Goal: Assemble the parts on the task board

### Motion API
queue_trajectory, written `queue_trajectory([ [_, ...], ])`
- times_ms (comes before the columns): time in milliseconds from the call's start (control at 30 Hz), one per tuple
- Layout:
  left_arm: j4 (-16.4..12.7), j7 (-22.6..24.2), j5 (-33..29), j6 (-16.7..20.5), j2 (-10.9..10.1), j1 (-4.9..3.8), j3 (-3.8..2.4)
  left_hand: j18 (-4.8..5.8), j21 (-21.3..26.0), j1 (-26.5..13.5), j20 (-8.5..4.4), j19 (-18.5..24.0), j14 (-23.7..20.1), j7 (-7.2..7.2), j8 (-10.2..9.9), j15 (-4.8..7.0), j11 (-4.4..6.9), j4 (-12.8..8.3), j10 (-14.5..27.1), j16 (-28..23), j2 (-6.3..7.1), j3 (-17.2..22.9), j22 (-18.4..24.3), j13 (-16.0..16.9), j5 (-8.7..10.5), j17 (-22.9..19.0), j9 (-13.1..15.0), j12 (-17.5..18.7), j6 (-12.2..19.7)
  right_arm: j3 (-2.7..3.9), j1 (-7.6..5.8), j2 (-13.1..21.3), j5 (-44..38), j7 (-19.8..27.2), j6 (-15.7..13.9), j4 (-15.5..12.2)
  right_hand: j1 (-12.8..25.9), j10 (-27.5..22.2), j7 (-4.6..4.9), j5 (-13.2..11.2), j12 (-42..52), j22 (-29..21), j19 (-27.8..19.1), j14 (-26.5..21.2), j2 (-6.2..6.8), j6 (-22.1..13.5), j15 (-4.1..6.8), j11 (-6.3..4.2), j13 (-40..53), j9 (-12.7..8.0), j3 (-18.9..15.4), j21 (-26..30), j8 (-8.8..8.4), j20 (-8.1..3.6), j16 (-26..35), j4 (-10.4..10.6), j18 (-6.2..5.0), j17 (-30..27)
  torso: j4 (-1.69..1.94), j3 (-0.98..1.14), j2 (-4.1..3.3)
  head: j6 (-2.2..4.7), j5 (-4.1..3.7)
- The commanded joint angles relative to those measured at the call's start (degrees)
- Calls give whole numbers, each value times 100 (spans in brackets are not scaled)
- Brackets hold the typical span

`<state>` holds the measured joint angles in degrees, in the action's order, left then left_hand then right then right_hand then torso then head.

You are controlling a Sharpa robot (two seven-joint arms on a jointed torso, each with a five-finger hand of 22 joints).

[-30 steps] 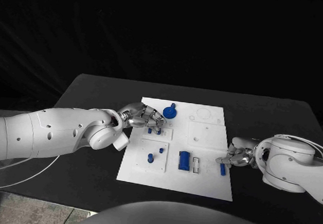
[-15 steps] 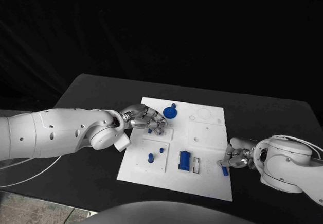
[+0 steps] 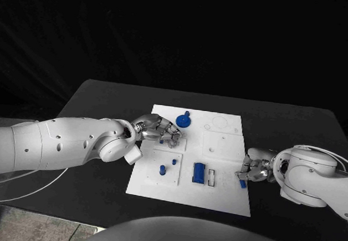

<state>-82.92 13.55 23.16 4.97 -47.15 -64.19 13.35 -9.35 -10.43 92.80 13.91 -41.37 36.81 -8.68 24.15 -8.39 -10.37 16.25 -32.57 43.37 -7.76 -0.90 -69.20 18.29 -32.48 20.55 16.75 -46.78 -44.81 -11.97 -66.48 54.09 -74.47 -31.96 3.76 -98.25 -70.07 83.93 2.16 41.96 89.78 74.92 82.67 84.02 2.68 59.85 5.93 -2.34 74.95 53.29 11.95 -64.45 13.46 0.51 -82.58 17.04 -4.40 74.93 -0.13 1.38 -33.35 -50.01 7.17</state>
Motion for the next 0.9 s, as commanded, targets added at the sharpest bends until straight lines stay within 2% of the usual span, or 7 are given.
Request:
queue_trajectory([
  [33,-7,3,61,-152,15,9,-4,-24,-27,58,-2,39,25,-48,35,-7,15,7,-45,34,6,28,-5,-8,-34,-10,3,27,5,-24,32,-4,46,78,-140,30,215,607,10,-280,22,848,-18,400,68,5,-34,44,1505,50,1638,-14,39,26,-5,-1420,-58,479,0,1,-5,1,5],
  [200,-36,2,65,-134,-7,11,-4,-24,-27,58,-2,39,25,-48,35,-7,15,7,-45,34,6,28,-5,-8,-34,-10,3,27,5,-23,31,-2,54,175,-301,24,376,607,-2,-292,22,859,-1,406,124,29,-38,34,1505,97,1904,-57,98,25,-23,-1513,-52,499,5,3,-4,1,8],
  [533,-72,6,67,-92,-51,11,-4,-24,-27,58,-2,39,25,-48,35,-7,15,7,-45,34,6,28,-5,-8,-34,-10,3,27,5,-22,4,41,103,307,-633,-57,461,607,-11,-259,22,875,24,403,145,42,-31,25,1505,143,2022,-126,152,19,-14,-1574,-40,484,3,0,0,1,14],
  [733,-111,28,68,-50,-89,11,-4,-22,-27,62,-2,44,25,-51,37,-9,14,5,-56,34,11,39,-13,-13,-36,-12,2,28,6,-21,-146,161,325,307,-778,-250,484,607,-13,-260,22,879,31,403,154,44,-30,24,1505,153,2037,-141,164,17,-15,-1584,-38,484,1,0,-2,1,8],
  [900,-124,34,68,-32,-108,11,-4,-22,-28,63,-2,45,24,-51,37,-9,13,4,-57,34,14,41,-14,-15,-37,-13,2,29,6,-21,-273,210,889,298,-882,-423,515,607,-16,-276,22,888,44,411,152,45,-27,21,1505,166,2058,-178,180,15,-43,-1590,-31,522,3,2,4,1,-11],
])
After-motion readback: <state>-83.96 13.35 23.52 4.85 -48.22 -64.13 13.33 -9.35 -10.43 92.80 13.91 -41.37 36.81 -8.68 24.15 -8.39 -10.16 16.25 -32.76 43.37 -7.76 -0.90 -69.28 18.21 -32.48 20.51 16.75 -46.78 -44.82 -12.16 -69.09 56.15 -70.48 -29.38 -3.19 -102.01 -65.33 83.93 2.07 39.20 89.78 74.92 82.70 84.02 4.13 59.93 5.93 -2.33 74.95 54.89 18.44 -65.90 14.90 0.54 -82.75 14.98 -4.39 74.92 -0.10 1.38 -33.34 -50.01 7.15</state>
